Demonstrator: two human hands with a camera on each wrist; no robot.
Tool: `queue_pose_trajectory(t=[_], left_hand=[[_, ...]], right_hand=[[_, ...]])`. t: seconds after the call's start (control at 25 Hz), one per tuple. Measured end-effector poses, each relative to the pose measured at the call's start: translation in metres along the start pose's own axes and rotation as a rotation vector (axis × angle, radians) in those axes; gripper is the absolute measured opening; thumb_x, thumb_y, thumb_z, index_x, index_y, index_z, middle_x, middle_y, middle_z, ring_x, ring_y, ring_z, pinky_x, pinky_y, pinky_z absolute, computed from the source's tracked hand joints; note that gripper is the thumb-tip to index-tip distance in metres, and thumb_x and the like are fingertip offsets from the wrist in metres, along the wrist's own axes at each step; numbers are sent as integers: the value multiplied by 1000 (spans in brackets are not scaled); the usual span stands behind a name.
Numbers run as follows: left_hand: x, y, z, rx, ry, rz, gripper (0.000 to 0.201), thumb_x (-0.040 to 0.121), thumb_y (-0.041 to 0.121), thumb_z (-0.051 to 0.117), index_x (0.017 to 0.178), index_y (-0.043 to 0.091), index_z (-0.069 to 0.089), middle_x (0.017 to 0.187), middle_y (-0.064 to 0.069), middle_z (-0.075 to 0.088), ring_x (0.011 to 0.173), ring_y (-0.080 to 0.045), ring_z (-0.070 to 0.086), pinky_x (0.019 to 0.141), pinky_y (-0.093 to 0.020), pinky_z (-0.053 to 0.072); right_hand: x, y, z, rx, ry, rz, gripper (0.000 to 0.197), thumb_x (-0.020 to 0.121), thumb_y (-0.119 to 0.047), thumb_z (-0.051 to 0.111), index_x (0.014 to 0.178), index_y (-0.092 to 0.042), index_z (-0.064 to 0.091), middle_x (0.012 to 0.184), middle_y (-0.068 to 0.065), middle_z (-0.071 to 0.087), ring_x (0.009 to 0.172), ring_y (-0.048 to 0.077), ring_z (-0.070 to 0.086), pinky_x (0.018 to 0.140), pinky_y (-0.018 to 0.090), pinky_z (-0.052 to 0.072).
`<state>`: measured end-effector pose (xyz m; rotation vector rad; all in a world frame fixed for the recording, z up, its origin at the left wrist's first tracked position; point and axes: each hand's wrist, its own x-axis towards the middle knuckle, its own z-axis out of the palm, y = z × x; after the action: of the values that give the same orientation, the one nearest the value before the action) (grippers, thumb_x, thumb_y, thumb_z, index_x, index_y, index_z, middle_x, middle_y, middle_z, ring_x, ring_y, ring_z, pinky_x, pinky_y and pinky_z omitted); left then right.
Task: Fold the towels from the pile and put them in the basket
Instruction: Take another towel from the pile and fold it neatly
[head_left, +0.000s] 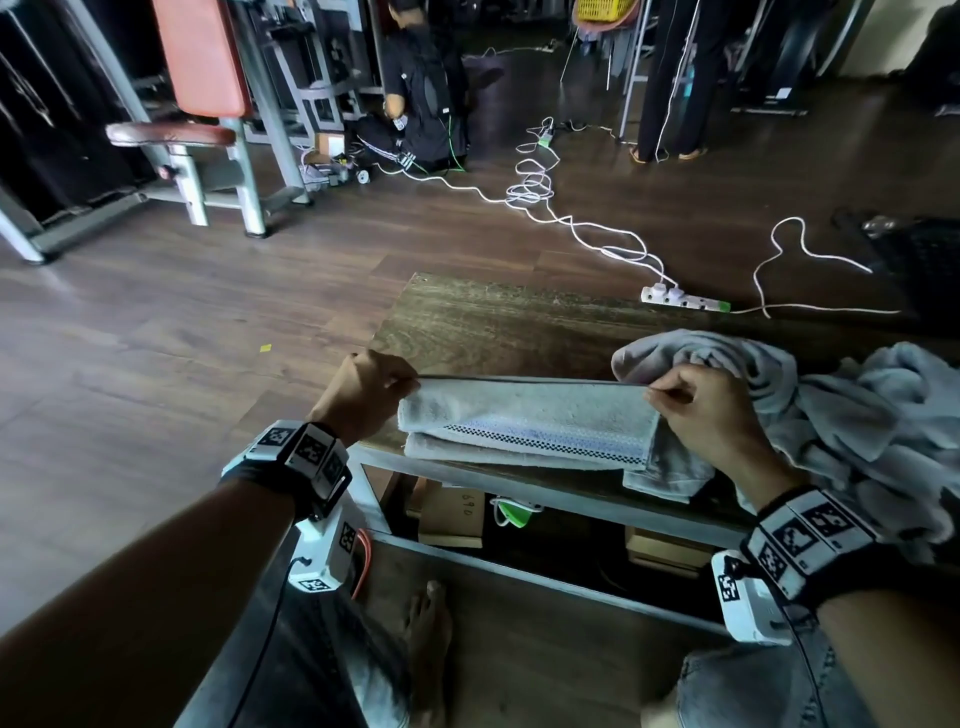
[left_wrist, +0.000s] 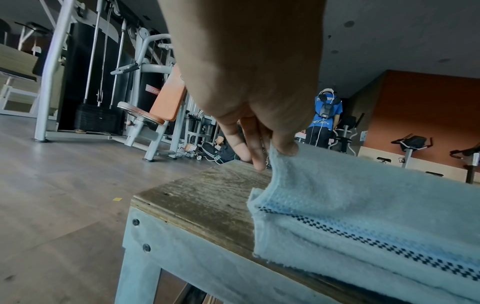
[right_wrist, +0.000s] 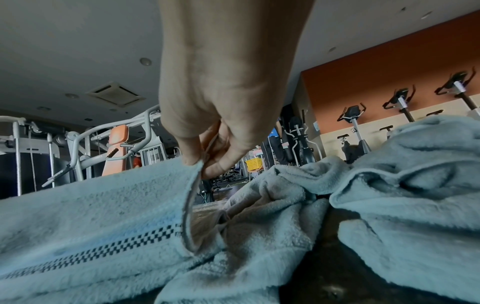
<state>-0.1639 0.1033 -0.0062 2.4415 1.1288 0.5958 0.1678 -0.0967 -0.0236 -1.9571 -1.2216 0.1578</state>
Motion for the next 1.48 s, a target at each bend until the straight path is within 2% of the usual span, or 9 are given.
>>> queue_pose_trajectory(t=[0.16, 0.32, 0.52, 0.64, 0.8, 1.0, 1.2, 1.36, 1.48], left_hand=[[6, -1, 1, -25, 8, 17, 7, 83, 13, 72, 88, 11, 78, 85, -3, 76, 80, -15, 69, 76, -25, 53], [10, 1, -3, -24, 14, 15, 8, 83, 14, 73, 90, 13, 78, 84, 6, 73, 79, -9, 66, 67, -6, 42], [13, -11, -7, -106, 17, -2, 10, 79, 11, 77, 86, 18, 78, 77, 13, 71, 76, -1, 68, 81, -25, 56], [11, -14, -11, -127, 18, 25, 15, 79, 9, 77, 86, 22, 73, 75, 16, 70, 73, 2, 68, 74, -27, 58], [11, -13, -19, -138, 21, 23, 17, 82, 10, 74, 97, 19, 74, 84, 8, 74, 76, 6, 66, 73, -17, 53], [10, -10, -24, -128, 15, 34, 13, 83, 9, 73, 95, 14, 77, 80, 17, 69, 73, 19, 61, 70, 2, 44], [8, -6, -27, -86, 46, 44, 16, 87, 10, 69, 101, 13, 75, 87, 10, 70, 72, 11, 59, 64, 1, 39], [6, -1, -30, -44, 78, 87, 18, 89, 6, 66, 105, 7, 74, 99, -4, 73, 80, -8, 59, 66, 1, 36], [6, 1, -36, -33, 85, 99, 13, 88, 4, 66, 98, 3, 75, 94, -6, 74, 78, -10, 60, 66, 3, 36]], right_hand=[[4, 4, 1, 24, -20, 10, 8, 81, -11, 79, 78, -13, 72, 81, -2, 73, 80, 15, 69, 78, 35, 55], [14, 7, -1, 23, -36, 0, 8, 82, -11, 77, 77, -14, 72, 81, -5, 72, 80, 13, 69, 79, 40, 57], [18, 1, -1, 17, -48, -13, 20, 84, -7, 72, 72, -21, 66, 79, -7, 71, 77, 11, 68, 76, 37, 57], [18, -5, -2, 12, -48, 9, 23, 84, -6, 72, 70, -23, 64, 79, -7, 71, 77, 13, 68, 75, 35, 56], [18, -10, -8, 16, -46, 12, 24, 84, -8, 74, 70, -25, 64, 78, -10, 70, 78, 10, 68, 75, 32, 55], [15, -17, -15, 61, -54, 3, 16, 82, -5, 76, 73, -15, 68, 76, -5, 71, 73, 12, 68, 75, 39, 57], [15, -22, -16, 92, -47, -34, 15, 80, -4, 79, 76, -15, 69, 76, -4, 72, 74, 16, 70, 73, 44, 60], [14, -29, -18, 113, -44, -26, 18, 81, -2, 77, 90, -17, 72, 80, -8, 71, 78, 5, 68, 73, 22, 54], [17, -33, -24, 60, -37, -50, 15, 84, -5, 75, 95, -15, 75, 86, -2, 72, 83, 12, 69, 76, 25, 53]])
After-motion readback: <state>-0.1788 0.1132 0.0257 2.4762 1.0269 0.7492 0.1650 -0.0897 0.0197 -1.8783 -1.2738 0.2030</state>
